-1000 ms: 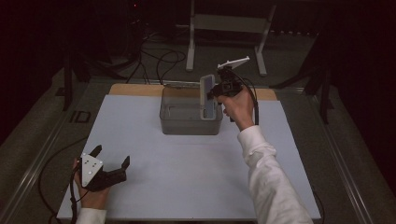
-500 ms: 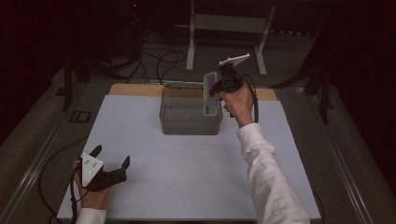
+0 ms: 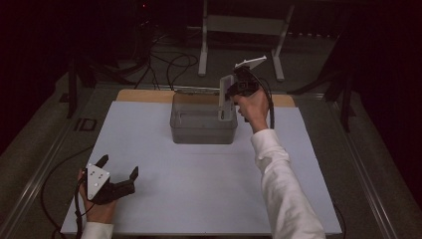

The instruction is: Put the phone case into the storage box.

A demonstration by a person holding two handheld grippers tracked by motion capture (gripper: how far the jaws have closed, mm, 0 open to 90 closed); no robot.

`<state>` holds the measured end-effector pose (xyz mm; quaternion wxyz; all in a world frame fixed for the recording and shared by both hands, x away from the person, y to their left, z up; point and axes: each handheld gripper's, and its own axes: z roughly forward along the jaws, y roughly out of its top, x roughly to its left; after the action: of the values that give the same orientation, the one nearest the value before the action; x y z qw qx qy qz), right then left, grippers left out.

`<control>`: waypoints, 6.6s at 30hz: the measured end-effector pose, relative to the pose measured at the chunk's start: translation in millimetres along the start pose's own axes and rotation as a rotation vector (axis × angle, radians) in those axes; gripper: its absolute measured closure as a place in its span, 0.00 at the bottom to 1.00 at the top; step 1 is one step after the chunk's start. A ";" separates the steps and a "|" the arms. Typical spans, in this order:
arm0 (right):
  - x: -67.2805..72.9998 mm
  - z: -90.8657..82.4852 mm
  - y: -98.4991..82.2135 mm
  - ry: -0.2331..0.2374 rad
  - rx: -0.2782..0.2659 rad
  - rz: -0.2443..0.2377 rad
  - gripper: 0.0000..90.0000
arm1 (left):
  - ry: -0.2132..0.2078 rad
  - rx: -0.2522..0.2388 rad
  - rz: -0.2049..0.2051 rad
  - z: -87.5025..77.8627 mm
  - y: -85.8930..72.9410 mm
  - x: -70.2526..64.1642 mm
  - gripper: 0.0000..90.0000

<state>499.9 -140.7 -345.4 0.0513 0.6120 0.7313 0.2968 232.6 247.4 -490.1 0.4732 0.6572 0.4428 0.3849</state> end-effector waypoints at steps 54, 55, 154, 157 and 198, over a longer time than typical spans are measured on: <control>-16.0 54.6 -7.7 -0.144 0.072 0.006 0.90 | -0.001 -0.006 0.003 -2.1 0.4 -2.0 0.00; -16.3 55.4 -8.3 -0.148 0.074 0.007 0.90 | 0.000 -0.005 0.003 -2.1 0.4 -2.0 0.00; -0.5 104.4 -31.4 -0.413 0.130 0.001 0.90 | 0.005 -0.011 -0.004 -3.4 1.0 -0.7 0.00; -0.1 104.3 -31.5 -0.415 0.133 -0.006 0.90 | 0.003 -0.011 -0.003 -3.3 1.1 -1.1 0.00; 9.3 84.8 -32.8 -0.350 0.072 -0.071 0.67 | 0.001 -0.009 0.002 -3.1 0.7 -2.8 0.00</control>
<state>506.4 -103.0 -428.4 0.1664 0.6297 0.7424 0.1572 229.1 245.5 -488.8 0.4756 0.6552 0.4406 0.3878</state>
